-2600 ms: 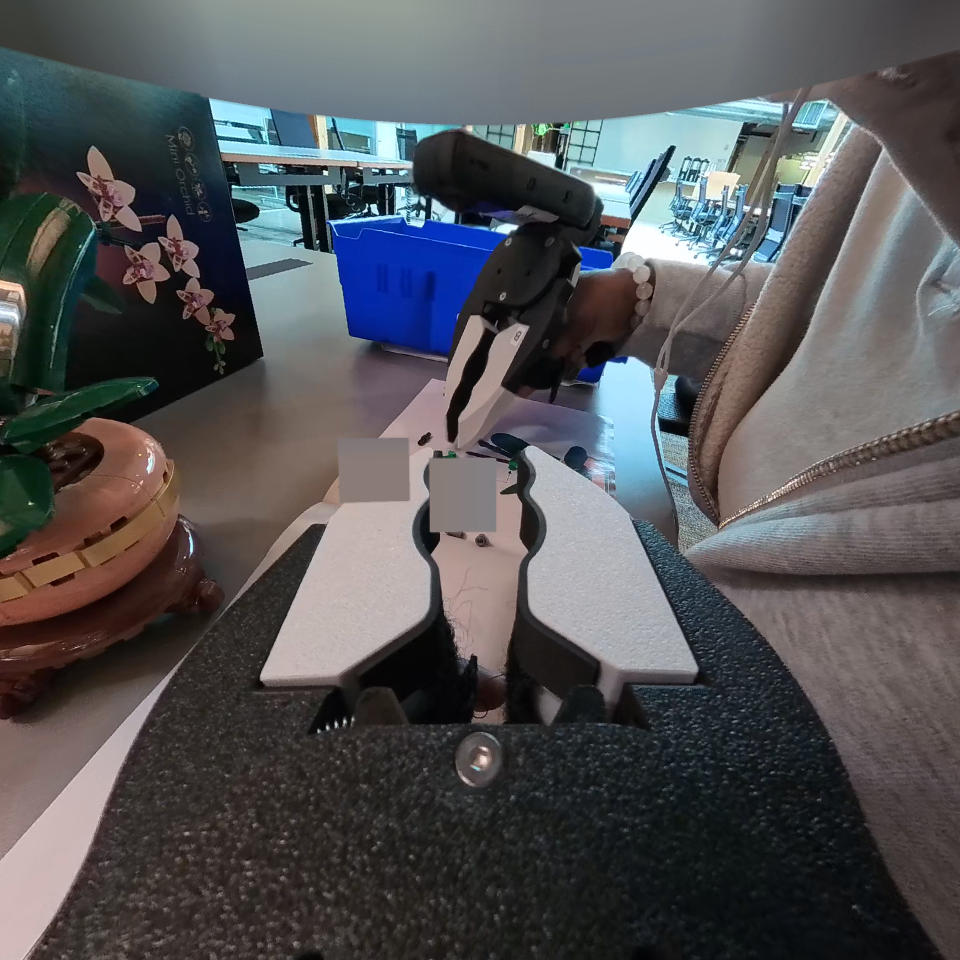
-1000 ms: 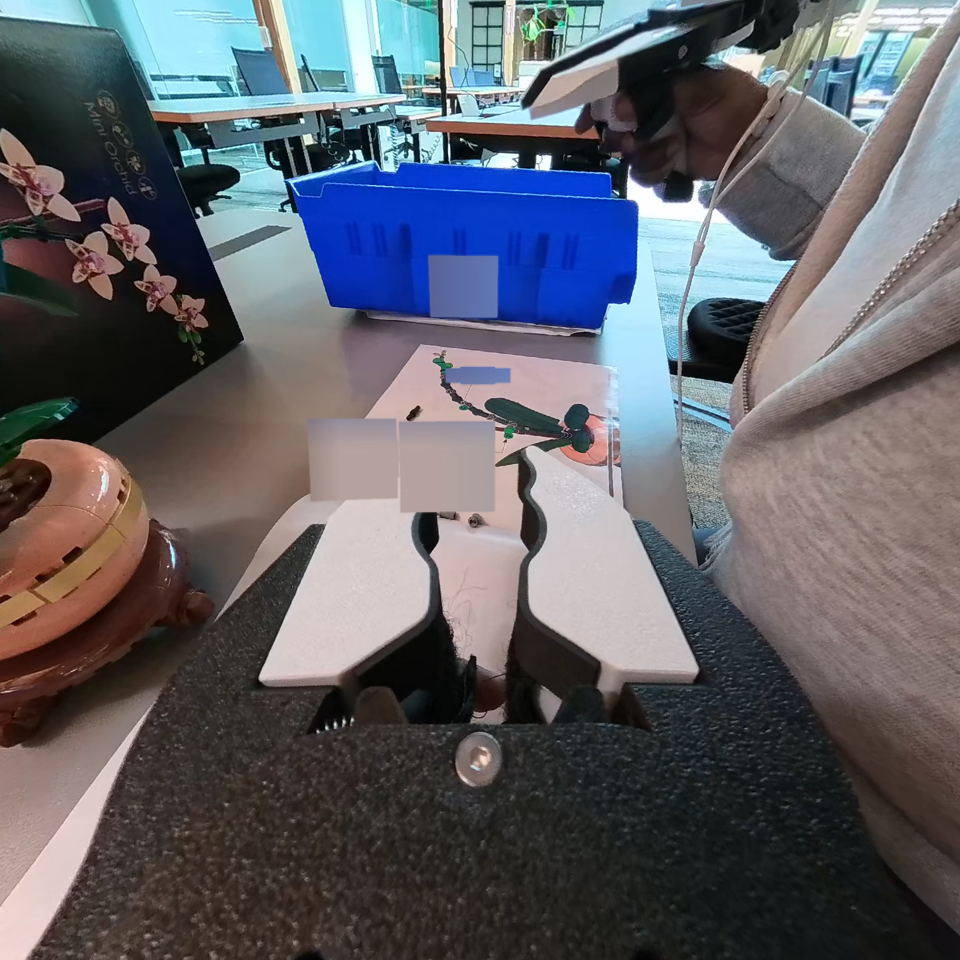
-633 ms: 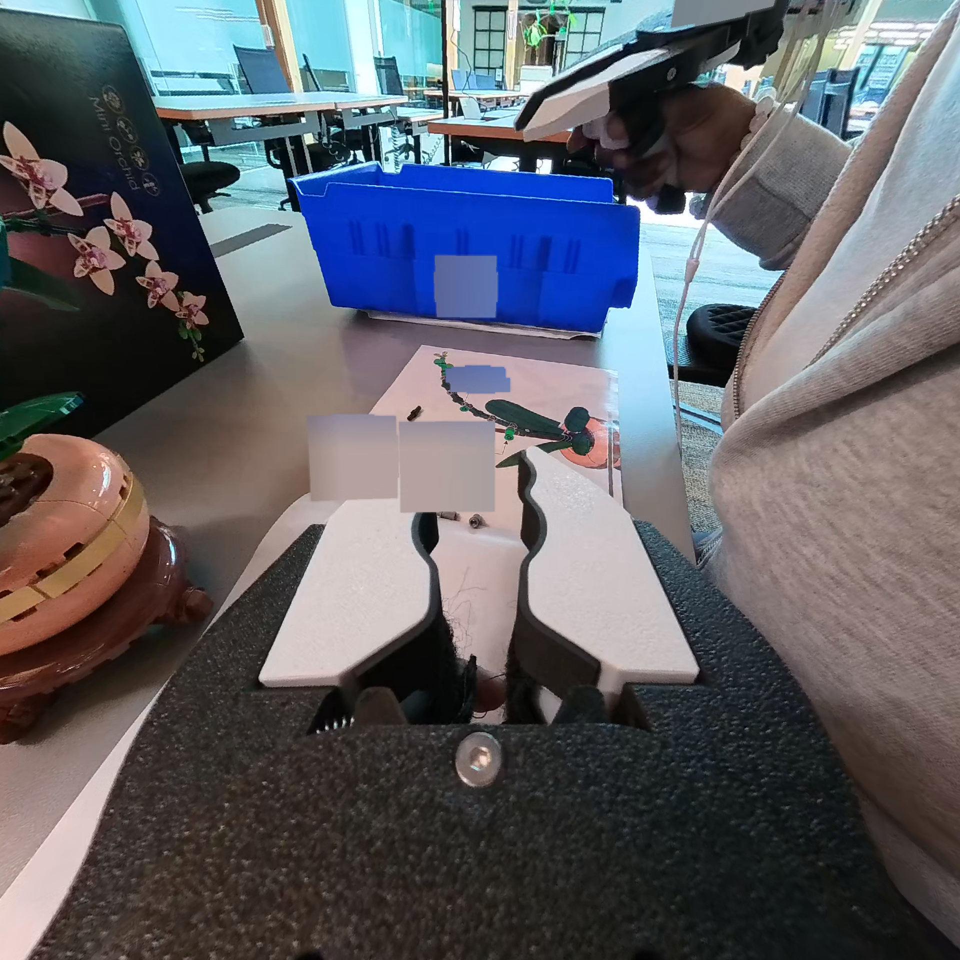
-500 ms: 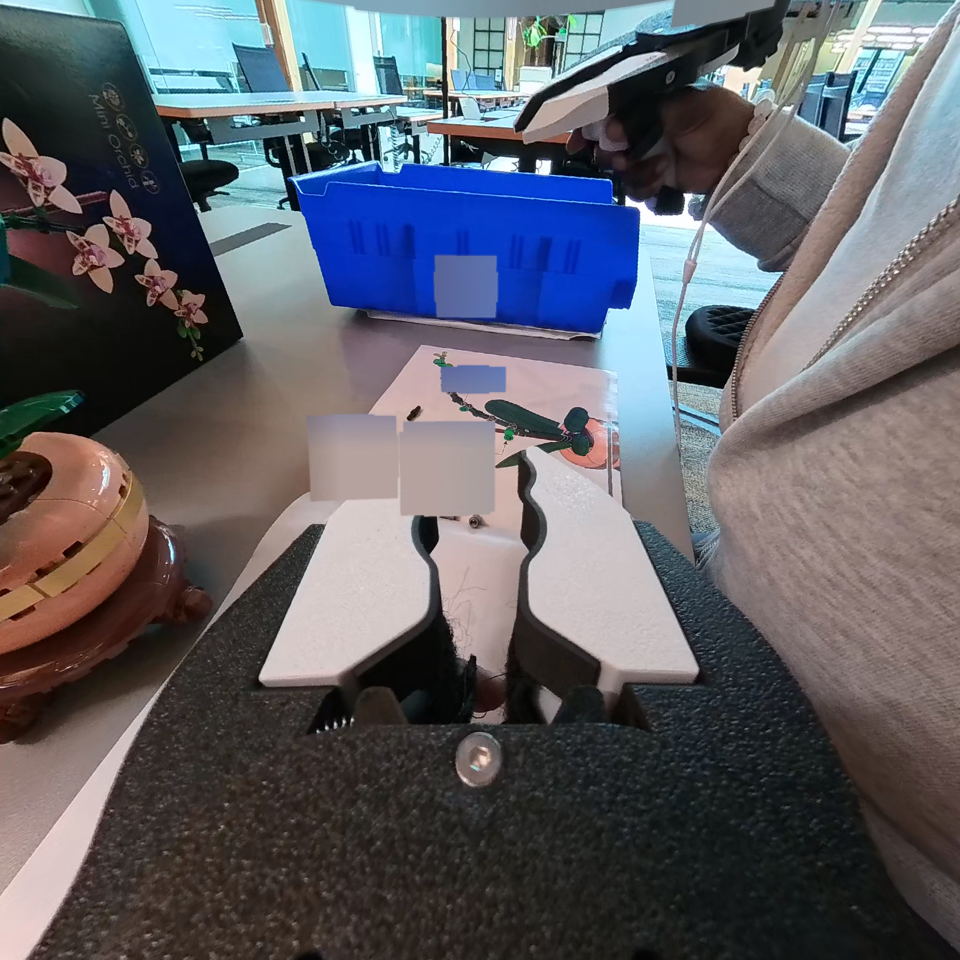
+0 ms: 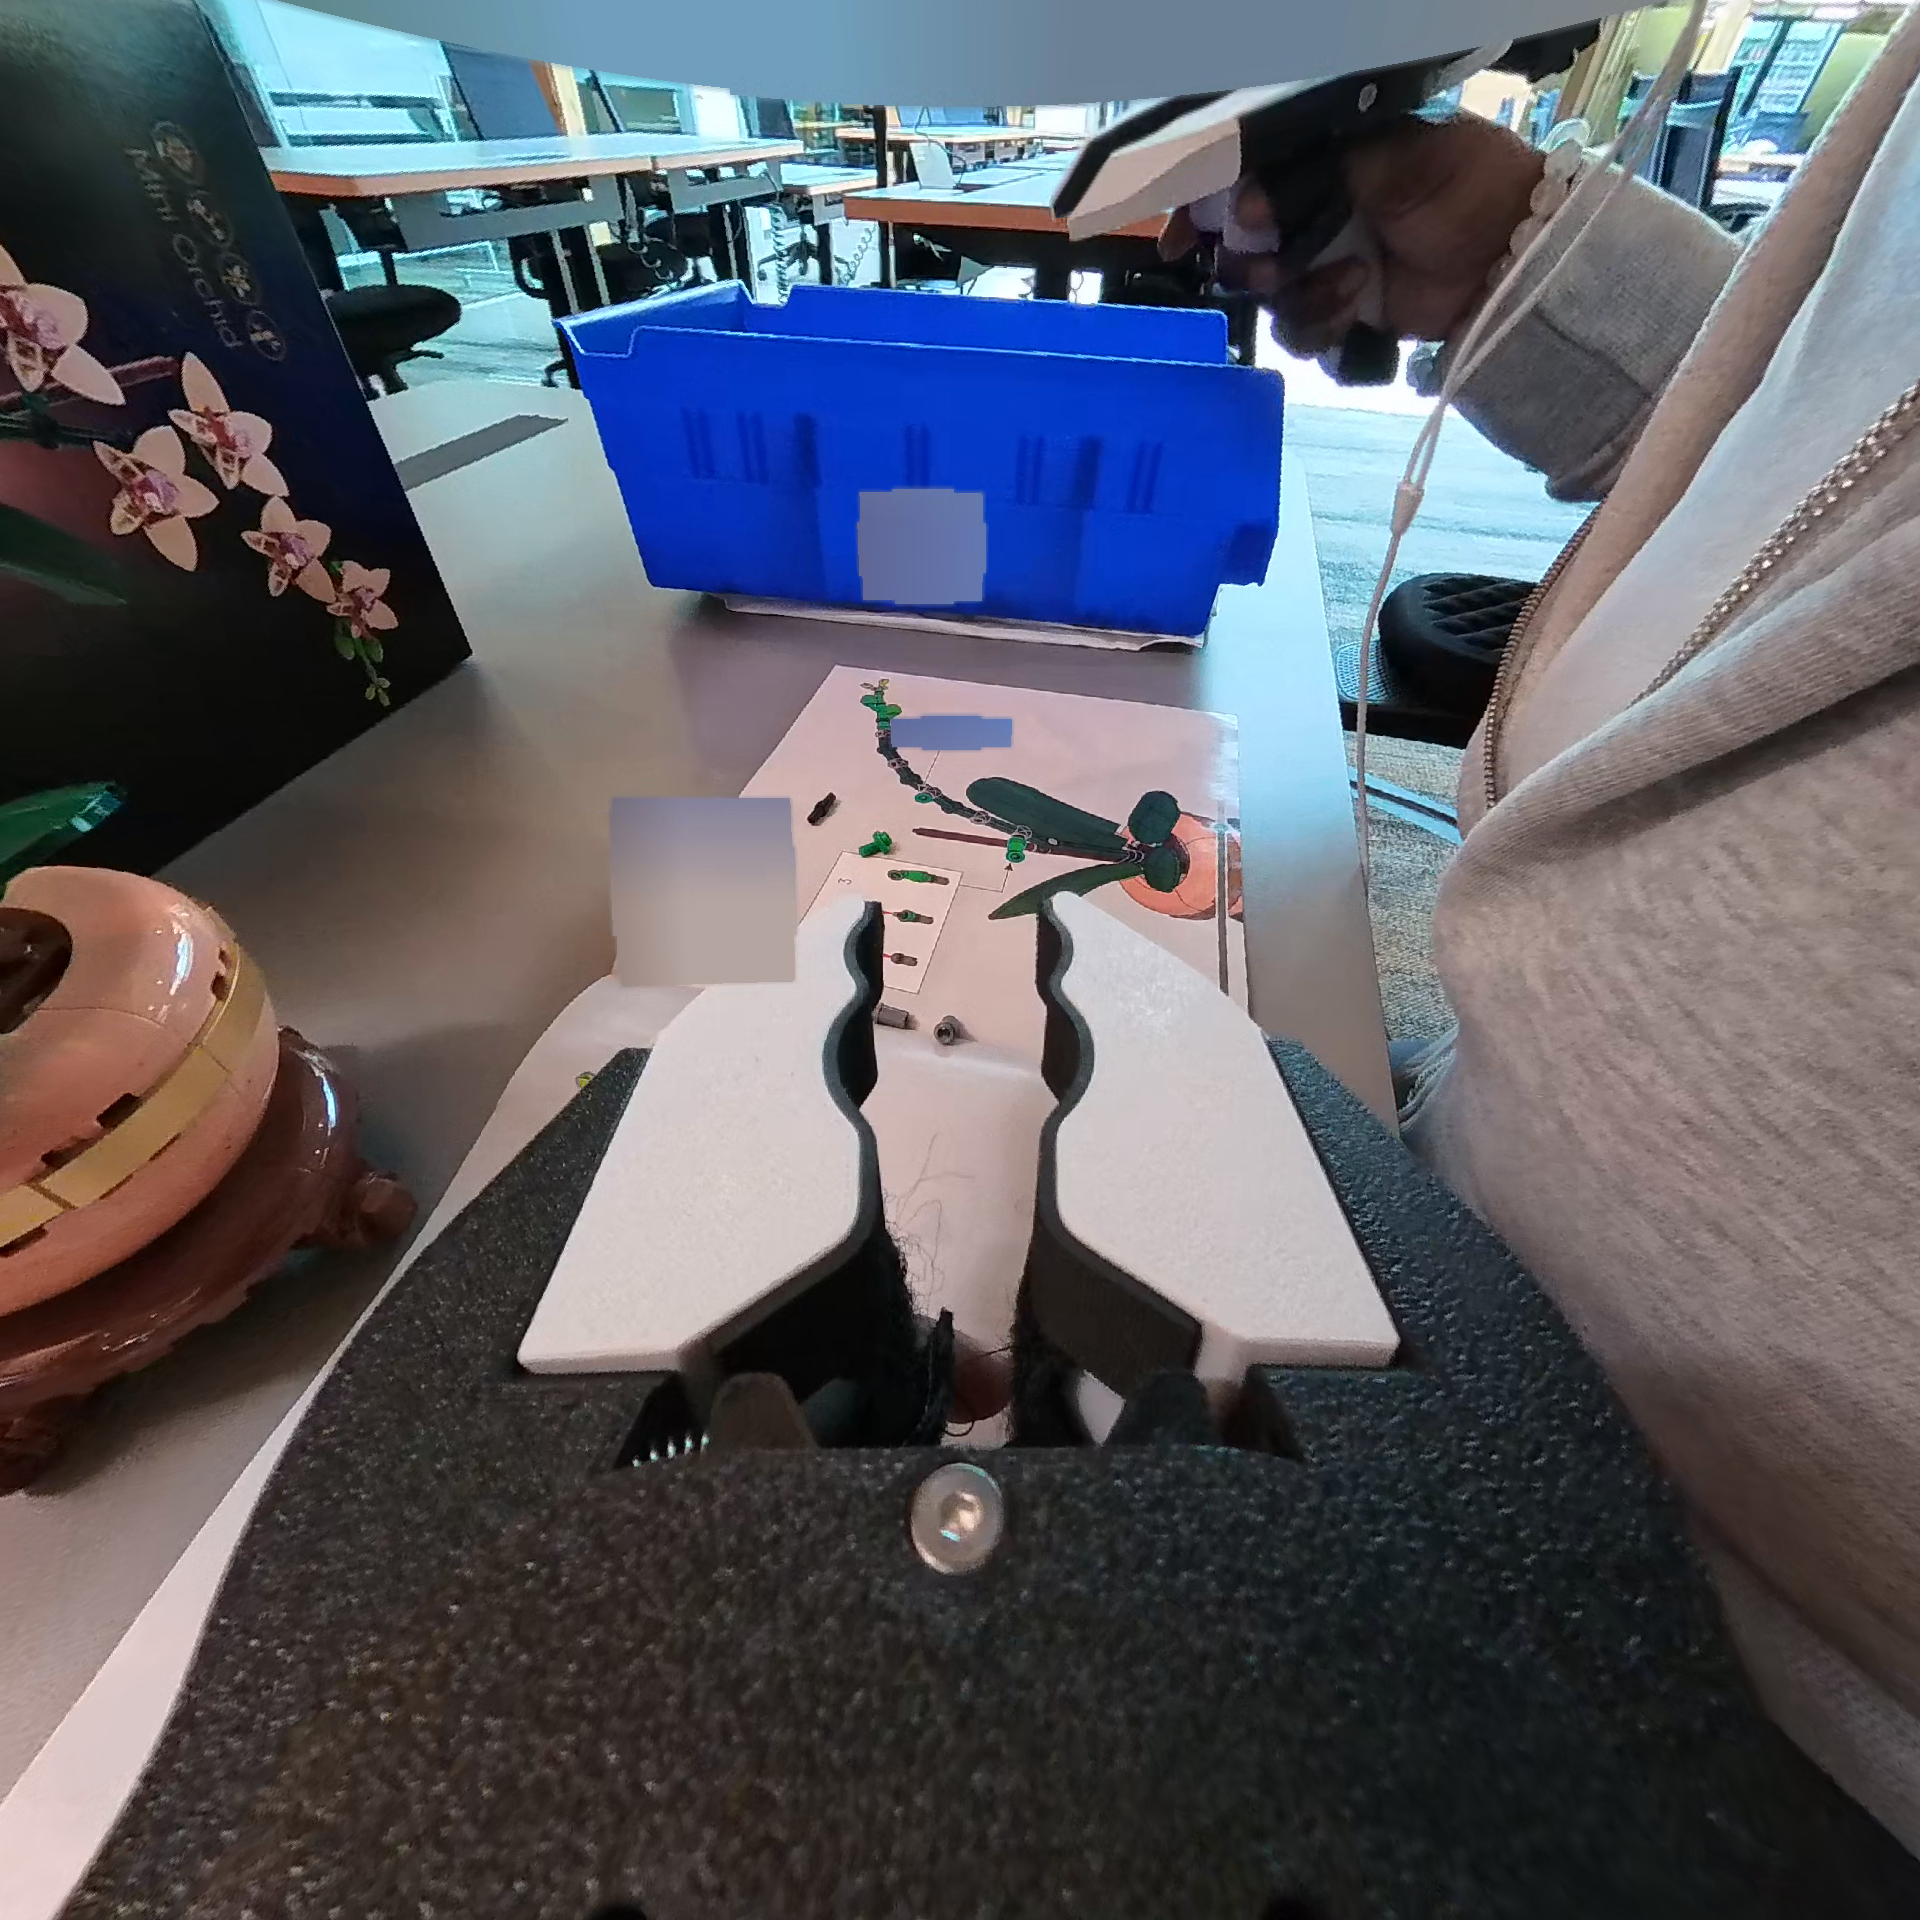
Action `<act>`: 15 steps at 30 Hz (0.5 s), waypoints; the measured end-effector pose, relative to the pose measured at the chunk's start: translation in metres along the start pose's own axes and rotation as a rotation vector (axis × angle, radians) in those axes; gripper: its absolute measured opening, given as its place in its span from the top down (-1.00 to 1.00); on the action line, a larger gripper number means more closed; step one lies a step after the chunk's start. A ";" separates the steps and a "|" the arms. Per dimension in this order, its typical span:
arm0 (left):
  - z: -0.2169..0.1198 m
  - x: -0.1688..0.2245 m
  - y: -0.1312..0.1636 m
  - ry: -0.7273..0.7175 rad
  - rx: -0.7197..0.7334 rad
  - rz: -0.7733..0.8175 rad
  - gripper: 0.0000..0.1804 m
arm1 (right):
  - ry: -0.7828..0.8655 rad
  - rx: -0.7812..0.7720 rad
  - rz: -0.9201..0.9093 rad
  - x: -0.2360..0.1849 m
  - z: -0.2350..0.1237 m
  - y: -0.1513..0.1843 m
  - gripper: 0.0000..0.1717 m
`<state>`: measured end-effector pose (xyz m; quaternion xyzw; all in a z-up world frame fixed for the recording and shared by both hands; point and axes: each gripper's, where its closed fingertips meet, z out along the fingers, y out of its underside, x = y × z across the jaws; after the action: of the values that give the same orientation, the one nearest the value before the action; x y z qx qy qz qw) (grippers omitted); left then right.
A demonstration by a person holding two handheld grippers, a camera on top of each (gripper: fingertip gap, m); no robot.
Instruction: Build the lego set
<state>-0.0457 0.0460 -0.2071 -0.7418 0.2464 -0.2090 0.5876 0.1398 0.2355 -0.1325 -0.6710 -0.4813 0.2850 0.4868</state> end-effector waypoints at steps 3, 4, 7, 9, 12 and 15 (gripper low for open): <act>0.000 0.000 0.000 -0.005 0.000 0.004 0.69 | -0.004 -0.011 -0.010 -0.002 0.003 0.001 0.88; 0.000 0.000 0.000 -0.005 0.001 0.004 0.69 | -0.004 -0.016 -0.014 -0.002 0.004 0.002 0.88; 0.000 0.000 0.000 -0.003 0.004 0.001 0.69 | -0.007 -0.017 -0.012 -0.002 0.005 0.003 0.88; -0.001 0.000 -0.001 -0.004 0.009 -0.002 0.68 | -0.010 -0.019 -0.013 -0.003 0.005 0.004 0.88; -0.002 -0.001 -0.002 -0.004 0.016 -0.005 0.68 | -0.010 -0.036 -0.031 -0.005 0.004 0.004 0.88; -0.002 -0.001 -0.002 -0.005 0.022 -0.006 0.68 | -0.001 -0.077 -0.070 0.002 -0.004 0.007 0.88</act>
<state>-0.0474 0.0449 -0.2042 -0.7366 0.2403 -0.2115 0.5958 0.1463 0.2350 -0.1373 -0.6717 -0.5155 0.2495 0.4700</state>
